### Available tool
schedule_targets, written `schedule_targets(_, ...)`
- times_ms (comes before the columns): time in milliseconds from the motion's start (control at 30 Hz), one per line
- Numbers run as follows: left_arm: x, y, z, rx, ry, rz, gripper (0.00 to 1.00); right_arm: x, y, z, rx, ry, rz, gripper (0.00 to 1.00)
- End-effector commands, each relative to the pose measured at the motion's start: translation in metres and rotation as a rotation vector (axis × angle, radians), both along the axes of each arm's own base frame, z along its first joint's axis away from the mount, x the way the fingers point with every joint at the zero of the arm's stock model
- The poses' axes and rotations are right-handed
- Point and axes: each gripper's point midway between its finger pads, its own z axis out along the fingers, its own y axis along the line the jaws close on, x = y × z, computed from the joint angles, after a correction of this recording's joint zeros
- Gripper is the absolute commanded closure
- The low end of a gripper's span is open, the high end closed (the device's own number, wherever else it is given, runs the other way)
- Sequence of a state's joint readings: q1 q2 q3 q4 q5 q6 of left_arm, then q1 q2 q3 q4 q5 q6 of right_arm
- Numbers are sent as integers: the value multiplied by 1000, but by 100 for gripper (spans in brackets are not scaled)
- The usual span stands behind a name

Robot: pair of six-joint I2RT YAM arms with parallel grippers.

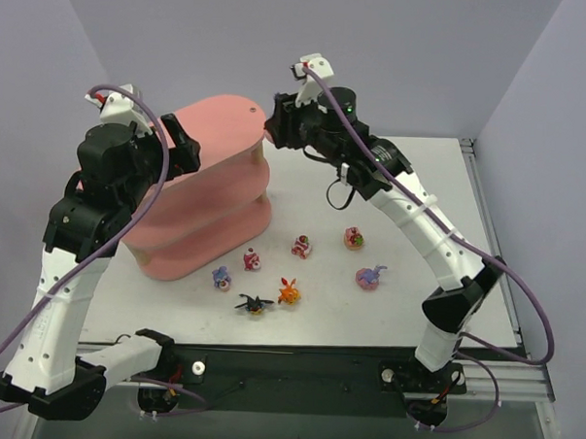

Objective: Place and organize the plastic toys onto the shelf

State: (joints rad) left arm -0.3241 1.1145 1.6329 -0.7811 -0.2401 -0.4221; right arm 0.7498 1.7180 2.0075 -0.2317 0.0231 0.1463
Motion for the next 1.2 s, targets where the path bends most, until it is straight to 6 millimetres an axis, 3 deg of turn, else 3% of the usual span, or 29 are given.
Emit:
schedule_targets(0,-11,14,13,-19,-61,53,3,-9,39,35,28,-117,126,100)
schedule_targets(133,-15,17,-3,-6,-45,57,3,-11,70,38,43,-160,182,100)
schedule_targets(300,-18,20,-12,1,-29,65,3,-15,90,50,46,-228,193,100)
schedule_targets(500,-18,24,-18,22,-23,74,3,-11,115,39,13,-267,210,98)
schedule_targets(867,-22,26,-14,20,-40,76,3,10,124,10,-82,-268,145,89)
schedule_targets(967,-22,26,-13,21,-43,76,3,14,121,8,-92,-266,119,73)
schedule_targets(1000,-22,26,-13,20,-43,75,3,14,119,9,-90,-268,111,62)
schedule_targets(1167,-22,26,-12,26,-45,73,3,18,116,11,-87,-271,82,44)
